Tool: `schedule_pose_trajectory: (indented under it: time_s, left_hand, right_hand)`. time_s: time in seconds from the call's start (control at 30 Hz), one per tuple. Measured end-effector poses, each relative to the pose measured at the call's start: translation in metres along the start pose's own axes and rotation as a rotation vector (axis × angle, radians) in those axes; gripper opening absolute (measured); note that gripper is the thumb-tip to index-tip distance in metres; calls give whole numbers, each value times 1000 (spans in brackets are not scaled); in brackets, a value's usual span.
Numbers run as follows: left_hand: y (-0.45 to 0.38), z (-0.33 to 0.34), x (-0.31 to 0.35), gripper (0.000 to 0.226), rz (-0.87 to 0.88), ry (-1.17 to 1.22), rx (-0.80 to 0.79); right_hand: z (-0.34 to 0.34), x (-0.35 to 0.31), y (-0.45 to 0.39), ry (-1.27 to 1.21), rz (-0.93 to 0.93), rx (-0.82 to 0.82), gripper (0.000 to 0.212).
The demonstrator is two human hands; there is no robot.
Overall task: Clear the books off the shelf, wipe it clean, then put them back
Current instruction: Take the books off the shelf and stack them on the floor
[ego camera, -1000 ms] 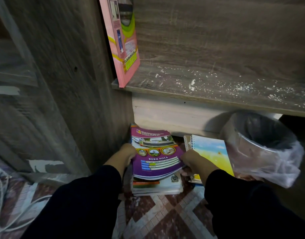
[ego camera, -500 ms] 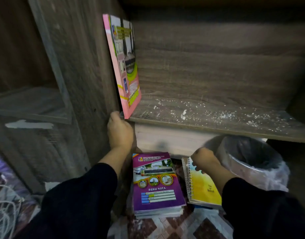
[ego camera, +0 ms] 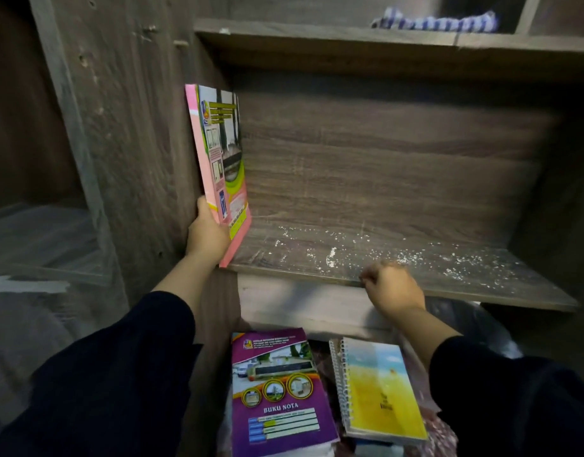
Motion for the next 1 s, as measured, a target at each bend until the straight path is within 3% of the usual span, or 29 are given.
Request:
schedule_pose_trajectory:
  time_s: [0.13, 0.27, 0.43, 0.67, 1.0]
  left_hand:
    - [8, 3, 5, 39, 0, 135, 47]
    - [28, 2, 19, 42, -40, 361, -22]
    - [73, -10, 45, 43, -240, 584, -236]
    - [157, -31, 55, 32, -543, 699, -521]
    - [268, -30, 17, 28, -877, 852, -587]
  right_hand:
    - [4, 0, 6, -13, 19, -8, 25]
    - [-9, 1, 13, -84, 46, -44, 27]
    - [-43, 7, 24, -165, 150, -53, 32]
    - [-88, 11, 41, -222, 213, 8, 38]
    - [-91, -6, 69, -192, 172, -50, 29]
Point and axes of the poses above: each hand's wrist, its own y-axis away from the middle knuckle, its own z-axis out of the palm, x = y × z, the point moved 1 cm from there along -y, towards the middle knuckle, and after that the axes turned 5 degrees about x, right-handed, at the moved point
